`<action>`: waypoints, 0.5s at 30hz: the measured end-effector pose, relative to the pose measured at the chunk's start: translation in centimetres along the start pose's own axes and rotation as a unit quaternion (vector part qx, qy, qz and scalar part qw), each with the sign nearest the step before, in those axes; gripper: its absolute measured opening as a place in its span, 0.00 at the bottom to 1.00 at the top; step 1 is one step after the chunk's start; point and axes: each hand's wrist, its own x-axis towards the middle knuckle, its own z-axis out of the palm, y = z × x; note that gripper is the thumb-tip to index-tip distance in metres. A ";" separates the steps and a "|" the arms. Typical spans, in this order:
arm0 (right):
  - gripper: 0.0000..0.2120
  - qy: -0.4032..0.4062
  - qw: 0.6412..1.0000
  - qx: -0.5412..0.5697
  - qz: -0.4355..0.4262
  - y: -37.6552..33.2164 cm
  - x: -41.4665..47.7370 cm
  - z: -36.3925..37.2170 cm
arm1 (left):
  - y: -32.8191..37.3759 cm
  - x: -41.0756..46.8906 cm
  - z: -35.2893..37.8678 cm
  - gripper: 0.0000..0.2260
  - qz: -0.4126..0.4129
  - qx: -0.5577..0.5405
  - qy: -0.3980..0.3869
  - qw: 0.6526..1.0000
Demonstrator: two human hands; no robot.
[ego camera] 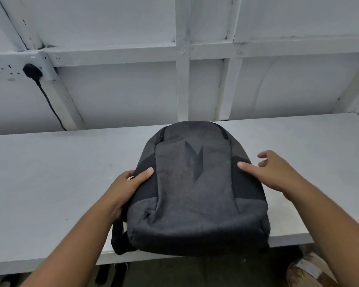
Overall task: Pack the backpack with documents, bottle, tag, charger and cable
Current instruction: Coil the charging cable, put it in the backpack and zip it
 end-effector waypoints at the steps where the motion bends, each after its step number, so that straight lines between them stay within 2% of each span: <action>1: 0.43 -0.069 0.995 0.019 0.063 1.2 0.7 -0.2 | 0.2 -0.1 -0.1 0.42 -0.014 0.018 -0.018 1.000; 3: 0.39 -0.178 0.975 0.077 0.110 2.7 1.4 0.1 | 0.8 -0.3 -0.1 0.46 -0.019 0.048 -0.036 0.998; 4: 0.35 -0.196 0.969 0.107 0.105 3.2 1.7 0.5 | 1.0 -0.4 -0.2 0.48 -0.013 0.057 -0.038 0.998; 9: 0.25 -0.170 0.970 0.172 0.032 4.4 2.0 0.5 | 1.6 -1.1 0.5 0.48 0.077 0.028 -0.017 0.996; 12: 0.27 -0.186 0.961 0.201 -0.028 5.0 1.5 -1.6 | 1.5 -1.6 1.6 0.45 0.142 0.011 -0.016 0.990; 15: 0.28 -0.153 0.955 0.238 -0.091 5.1 2.4 -4.3 | 2.5 -1.9 3.6 0.44 0.204 -0.003 -0.004 0.979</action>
